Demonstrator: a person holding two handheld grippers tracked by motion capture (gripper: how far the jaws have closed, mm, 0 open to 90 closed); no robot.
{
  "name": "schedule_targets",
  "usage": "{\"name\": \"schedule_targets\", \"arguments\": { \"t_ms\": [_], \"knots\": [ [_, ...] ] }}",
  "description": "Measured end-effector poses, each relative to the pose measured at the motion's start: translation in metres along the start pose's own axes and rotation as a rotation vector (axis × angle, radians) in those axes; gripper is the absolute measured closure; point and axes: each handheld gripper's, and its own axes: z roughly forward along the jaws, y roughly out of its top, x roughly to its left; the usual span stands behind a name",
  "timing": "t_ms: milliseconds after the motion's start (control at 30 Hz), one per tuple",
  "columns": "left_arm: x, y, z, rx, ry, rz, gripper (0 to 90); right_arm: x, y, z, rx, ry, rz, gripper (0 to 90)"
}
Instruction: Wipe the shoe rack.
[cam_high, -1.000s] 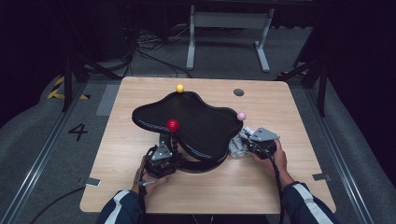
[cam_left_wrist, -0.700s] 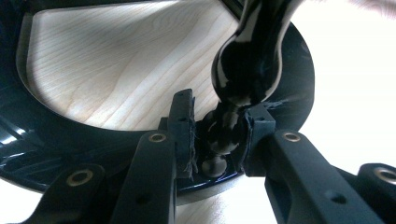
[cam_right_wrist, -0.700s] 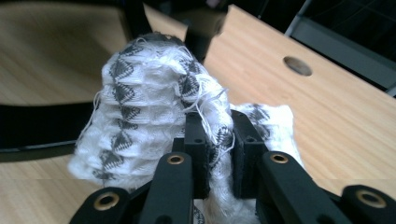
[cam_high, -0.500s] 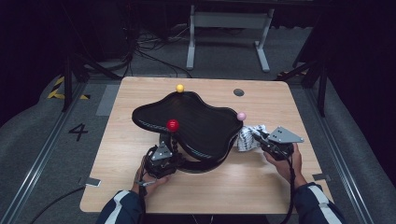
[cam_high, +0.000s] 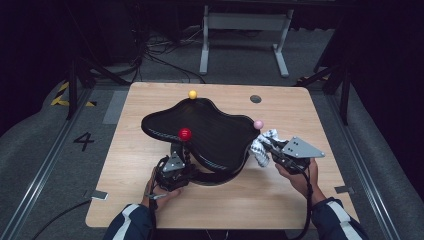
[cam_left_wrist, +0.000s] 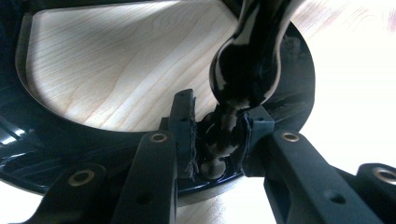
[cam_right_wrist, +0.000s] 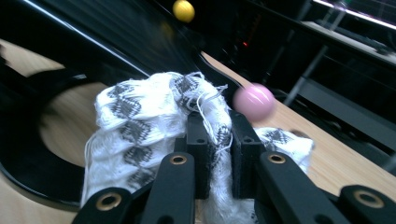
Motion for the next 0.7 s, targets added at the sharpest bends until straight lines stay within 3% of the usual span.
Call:
{"name": "schedule_targets", "arguments": {
  "t_ms": [200, 467, 600, 700],
  "knots": [
    [0.000, 0.000, 0.000, 0.005, 0.004, 0.002, 72.0, 0.012, 0.012, -0.005, -0.045, 0.050, -0.007, 81.2],
    [-0.001, 0.000, -0.001, 0.013, 0.019, -0.004, 72.6, 0.033, 0.031, -0.025, -0.116, 0.136, -0.043, 81.1],
    [0.000, 0.000, 0.000, 0.011, 0.023, -0.021, 72.5, 0.041, 0.040, -0.032, -0.160, 0.225, -0.029, 80.9],
    [0.000, 0.000, 0.000, 0.016, 0.023, -0.036, 73.1, 0.044, 0.042, -0.032, -0.153, 0.211, -0.071, 80.6]
  ]
}}
